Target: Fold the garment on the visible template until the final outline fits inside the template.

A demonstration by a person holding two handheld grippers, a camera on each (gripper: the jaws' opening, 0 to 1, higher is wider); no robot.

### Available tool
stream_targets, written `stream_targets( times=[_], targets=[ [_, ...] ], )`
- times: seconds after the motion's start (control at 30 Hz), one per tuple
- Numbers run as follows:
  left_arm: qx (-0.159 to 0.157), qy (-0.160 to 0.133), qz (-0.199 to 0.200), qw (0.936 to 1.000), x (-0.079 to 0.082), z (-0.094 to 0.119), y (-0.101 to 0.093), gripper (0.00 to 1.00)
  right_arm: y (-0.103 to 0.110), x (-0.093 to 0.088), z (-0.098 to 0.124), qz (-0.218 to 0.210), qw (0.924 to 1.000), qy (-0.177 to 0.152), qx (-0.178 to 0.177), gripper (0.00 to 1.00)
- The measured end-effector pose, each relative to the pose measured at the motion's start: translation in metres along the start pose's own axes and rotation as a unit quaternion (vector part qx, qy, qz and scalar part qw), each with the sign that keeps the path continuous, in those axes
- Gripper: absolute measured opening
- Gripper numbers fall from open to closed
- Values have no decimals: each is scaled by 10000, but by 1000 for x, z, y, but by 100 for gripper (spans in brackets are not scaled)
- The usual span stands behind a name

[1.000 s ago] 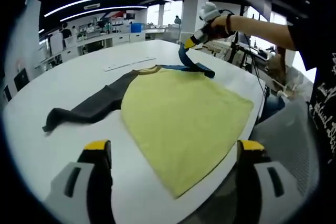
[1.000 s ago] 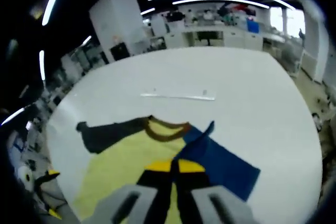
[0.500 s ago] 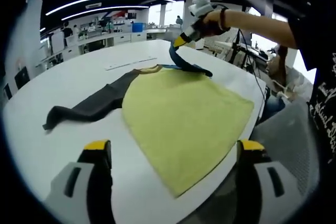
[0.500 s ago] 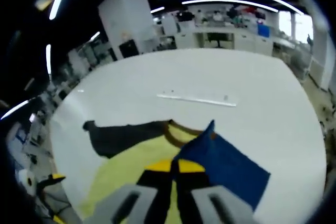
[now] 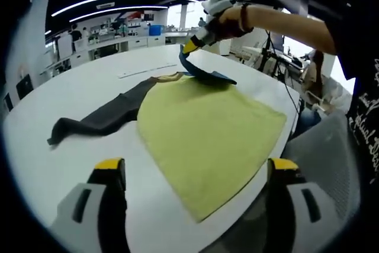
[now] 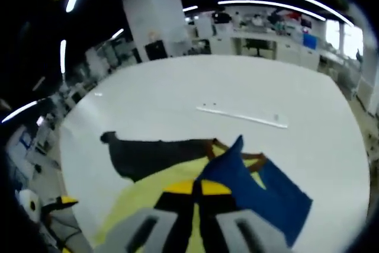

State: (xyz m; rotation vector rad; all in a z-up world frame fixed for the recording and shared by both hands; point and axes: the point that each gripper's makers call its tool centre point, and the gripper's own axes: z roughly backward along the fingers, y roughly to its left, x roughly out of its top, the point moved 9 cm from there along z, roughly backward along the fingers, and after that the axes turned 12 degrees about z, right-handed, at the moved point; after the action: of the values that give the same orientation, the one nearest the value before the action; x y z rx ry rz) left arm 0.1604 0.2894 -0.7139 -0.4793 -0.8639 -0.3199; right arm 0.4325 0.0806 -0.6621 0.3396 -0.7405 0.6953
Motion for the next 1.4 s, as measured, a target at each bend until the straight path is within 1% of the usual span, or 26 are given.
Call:
stream_targets(
  times=[0.4, 0.83, 0.97, 1.07, 1.2, 1.4],
  targets=[
    [52, 18, 68, 10000, -3, 1, 3, 96, 28, 14, -11, 251, 9995, -16, 186, 0],
    [84, 15, 108, 9999, -4, 2, 4, 96, 49, 24, -14, 529, 9979, -94, 360, 0],
    [103, 20, 125, 9999, -5, 2, 5, 96, 58, 27, -15, 618, 9969, -149, 471, 0],
    [112, 24, 133, 9998, -6, 2, 5, 96, 65, 27, -18, 718, 9958, -125, 557, 0],
    [108, 29, 144, 9998, -6, 2, 5, 96, 73, 21, -24, 755, 9950, -81, 646, 0],
    [100, 50, 126, 9999, -7, 2, 6, 96, 82, 5, -34, 869, 9935, 78, 729, 0]
  ],
)
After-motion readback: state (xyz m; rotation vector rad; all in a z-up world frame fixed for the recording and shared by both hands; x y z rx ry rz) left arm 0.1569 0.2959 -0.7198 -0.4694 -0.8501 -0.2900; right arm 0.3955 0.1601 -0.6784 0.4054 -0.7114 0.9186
